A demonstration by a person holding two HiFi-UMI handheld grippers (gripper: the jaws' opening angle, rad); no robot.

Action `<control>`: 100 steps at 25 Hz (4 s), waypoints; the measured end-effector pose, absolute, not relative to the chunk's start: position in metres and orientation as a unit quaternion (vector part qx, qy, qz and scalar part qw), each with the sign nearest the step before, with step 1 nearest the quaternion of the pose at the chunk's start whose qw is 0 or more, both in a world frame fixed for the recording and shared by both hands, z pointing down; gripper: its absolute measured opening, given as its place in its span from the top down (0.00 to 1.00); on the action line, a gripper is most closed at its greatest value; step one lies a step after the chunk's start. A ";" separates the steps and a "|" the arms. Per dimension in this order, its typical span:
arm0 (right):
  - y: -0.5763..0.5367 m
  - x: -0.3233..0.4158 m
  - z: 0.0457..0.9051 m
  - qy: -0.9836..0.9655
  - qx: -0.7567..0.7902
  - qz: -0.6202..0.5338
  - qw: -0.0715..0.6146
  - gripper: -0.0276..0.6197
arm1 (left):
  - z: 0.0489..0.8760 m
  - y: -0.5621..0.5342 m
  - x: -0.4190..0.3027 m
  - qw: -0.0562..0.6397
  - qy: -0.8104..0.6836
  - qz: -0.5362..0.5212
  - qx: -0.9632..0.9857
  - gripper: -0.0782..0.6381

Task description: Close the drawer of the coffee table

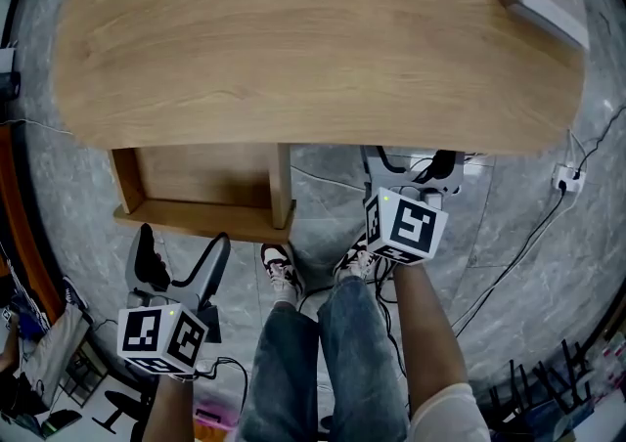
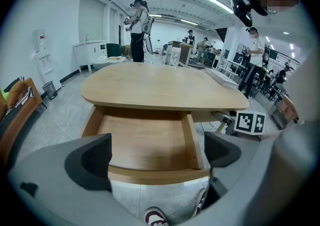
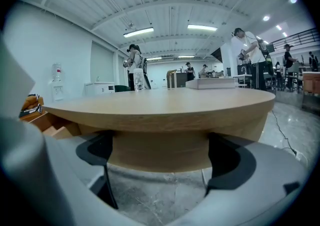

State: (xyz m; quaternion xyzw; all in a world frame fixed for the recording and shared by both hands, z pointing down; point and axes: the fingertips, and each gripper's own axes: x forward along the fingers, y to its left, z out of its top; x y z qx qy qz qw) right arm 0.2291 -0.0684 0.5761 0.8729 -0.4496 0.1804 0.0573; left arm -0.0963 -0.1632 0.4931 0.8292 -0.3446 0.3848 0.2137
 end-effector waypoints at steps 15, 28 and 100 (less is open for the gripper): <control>-0.057 0.216 0.570 -0.455 0.862 0.213 0.058 0.13 | 0.483 -0.155 -0.083 0.213 -0.341 0.365 0.840 0.09; 0.002 0.180 0.487 -0.387 0.897 0.211 0.024 0.68 | 0.448 -0.144 -0.090 0.216 -0.326 0.326 0.860 0.09; -0.057 -0.008 0.471 -0.494 0.807 0.238 0.221 0.96 | 0.599 -0.196 -0.227 0.091 -0.366 0.133 0.917 0.09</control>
